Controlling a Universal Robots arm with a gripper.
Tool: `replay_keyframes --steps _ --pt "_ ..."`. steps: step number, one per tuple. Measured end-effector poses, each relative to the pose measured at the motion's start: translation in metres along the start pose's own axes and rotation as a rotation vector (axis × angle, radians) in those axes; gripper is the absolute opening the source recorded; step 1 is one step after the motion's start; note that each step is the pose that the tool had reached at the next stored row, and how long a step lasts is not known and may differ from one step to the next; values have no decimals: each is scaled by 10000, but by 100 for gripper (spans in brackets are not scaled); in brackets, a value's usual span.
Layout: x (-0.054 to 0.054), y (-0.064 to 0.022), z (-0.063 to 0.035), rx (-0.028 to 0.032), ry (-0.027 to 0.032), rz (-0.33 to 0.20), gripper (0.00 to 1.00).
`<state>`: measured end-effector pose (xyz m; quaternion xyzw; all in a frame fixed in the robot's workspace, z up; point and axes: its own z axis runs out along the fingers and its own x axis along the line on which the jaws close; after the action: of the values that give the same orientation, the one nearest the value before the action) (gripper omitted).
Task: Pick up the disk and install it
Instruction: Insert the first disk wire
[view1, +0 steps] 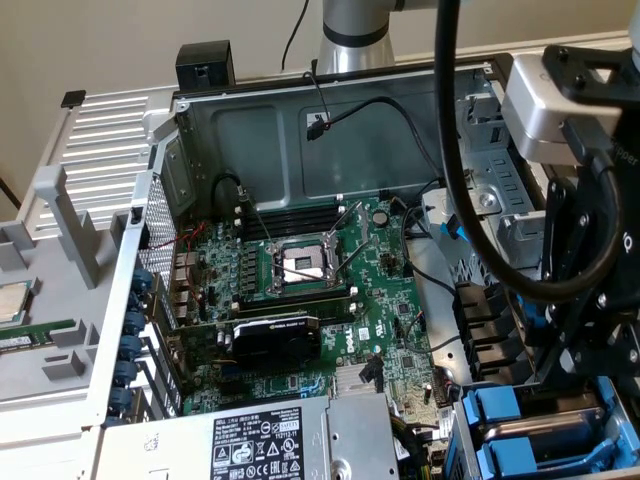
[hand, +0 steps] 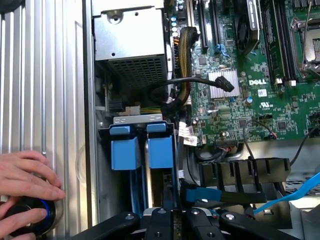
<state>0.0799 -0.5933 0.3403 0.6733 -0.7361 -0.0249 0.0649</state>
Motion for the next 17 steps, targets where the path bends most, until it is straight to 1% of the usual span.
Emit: replay_keyframes --steps 3,13,17 --pt "3 0 1 -3 -29 -4 16" --pt "22 -8 1 -8 -91 -12 16" --pt "23 -17 -1 -11 -128 -16 16"
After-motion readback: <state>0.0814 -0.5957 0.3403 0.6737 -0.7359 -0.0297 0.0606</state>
